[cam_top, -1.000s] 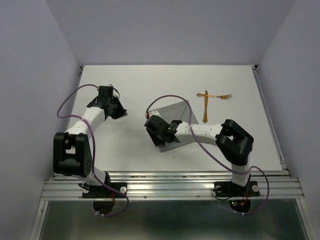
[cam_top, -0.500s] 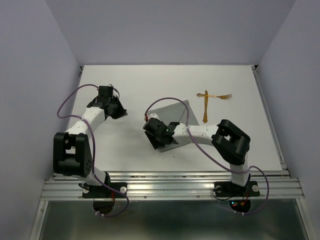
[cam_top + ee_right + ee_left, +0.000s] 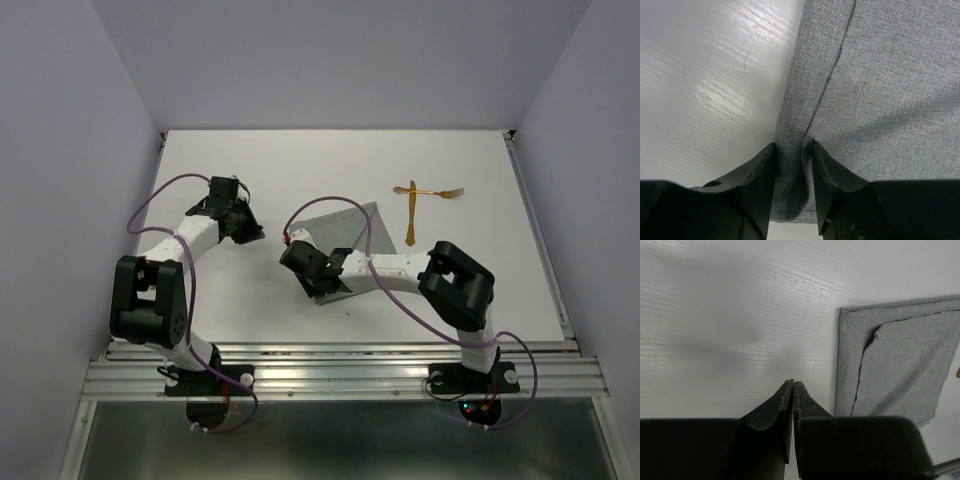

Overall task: Fold the napkin into a case and place the utensils inside
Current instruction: Pick up the upper triangle-folded napkin from the center of the board.

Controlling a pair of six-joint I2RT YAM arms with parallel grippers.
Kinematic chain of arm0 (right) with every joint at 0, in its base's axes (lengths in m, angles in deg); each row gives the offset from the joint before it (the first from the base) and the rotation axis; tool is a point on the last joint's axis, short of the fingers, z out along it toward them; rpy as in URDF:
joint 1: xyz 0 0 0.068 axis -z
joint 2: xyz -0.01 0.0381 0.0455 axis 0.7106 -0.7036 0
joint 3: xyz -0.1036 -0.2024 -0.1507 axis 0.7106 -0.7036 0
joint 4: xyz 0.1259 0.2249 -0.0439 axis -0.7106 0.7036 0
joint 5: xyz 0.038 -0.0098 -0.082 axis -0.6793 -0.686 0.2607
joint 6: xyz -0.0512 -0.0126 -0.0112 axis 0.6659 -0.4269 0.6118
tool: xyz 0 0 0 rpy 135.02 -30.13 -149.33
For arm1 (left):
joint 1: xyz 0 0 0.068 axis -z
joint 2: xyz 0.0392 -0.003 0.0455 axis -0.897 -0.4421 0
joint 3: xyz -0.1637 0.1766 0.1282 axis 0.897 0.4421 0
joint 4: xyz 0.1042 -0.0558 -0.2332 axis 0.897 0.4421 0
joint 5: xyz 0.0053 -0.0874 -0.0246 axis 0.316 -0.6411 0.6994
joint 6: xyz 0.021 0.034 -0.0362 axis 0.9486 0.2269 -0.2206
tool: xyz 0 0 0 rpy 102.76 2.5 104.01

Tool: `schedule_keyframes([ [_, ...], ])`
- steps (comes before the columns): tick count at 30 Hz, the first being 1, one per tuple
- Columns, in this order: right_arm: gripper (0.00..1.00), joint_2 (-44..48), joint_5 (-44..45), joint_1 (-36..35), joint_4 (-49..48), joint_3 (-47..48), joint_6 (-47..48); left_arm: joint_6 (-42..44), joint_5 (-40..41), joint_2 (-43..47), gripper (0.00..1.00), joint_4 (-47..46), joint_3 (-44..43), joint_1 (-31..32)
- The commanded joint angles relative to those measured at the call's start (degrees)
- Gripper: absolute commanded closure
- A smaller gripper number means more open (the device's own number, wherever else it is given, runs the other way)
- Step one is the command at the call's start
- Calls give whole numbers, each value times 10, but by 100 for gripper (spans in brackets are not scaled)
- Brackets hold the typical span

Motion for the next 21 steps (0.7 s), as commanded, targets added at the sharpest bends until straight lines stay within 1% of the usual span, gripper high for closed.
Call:
schedule_keyframes([
  [1, 62, -14, 35, 0, 6, 12, 5, -8, -8, -1, 84, -21, 14, 3],
  [3, 67, -14, 37, 0, 5, 12, 5, -10, -12, -4, 84, -26, 19, 4],
  [4, 73, -13, 39, 0, 3, 11, 5, -11, -14, -5, 84, -28, 21, 6],
  [6, 79, -11, 41, 0, 0, 7, 6, -13, -23, -9, 84, -36, 27, 9],
  [7, 86, -8, 48, 0, -3, 5, 6, -17, -26, -10, 84, -38, 29, 13],
  [8, 87, -6, 50, 0, -7, 4, 6, -18, -38, -10, 83, -49, 36, 16],
  [10, 88, 5, 49, 0, -16, -6, 15, -21, -52, -13, 79, -59, 42, 20],
  [11, 90, 7, 49, 0, -23, -9, 17, -23, -66, -15, 75, -69, 45, 26],
  [12, 90, 14, 45, 0, -29, -16, 25, -22, -75, -21, 65, -73, 46, 30],
  [14, 90, 22, 41, 0, -48, -27, 31, -21, -96, -31, 54, -80, 47, 43],
  [15, 90, 28, 38, 0, -56, -32, 37, -20, -100, -39, 42, -83, 49, 48],
  [17, 91, 44, 35, 0, -80, -52, 42, -25, -110, -46, 29, -95, 52, 57],
  [18, 91, 51, 36, 0, -88, -60, 46, -33, -113, -50, 20, -102, 58, 62],
  [19, 91, 57, 35, 0, -95, -66, 48, -39, -119, -51, 16, -111, 63, 64],
  [21, 91, 75, 34, 0, -119, -86, 53, -52, -136, -54, 14, -133, 73, 64],
])
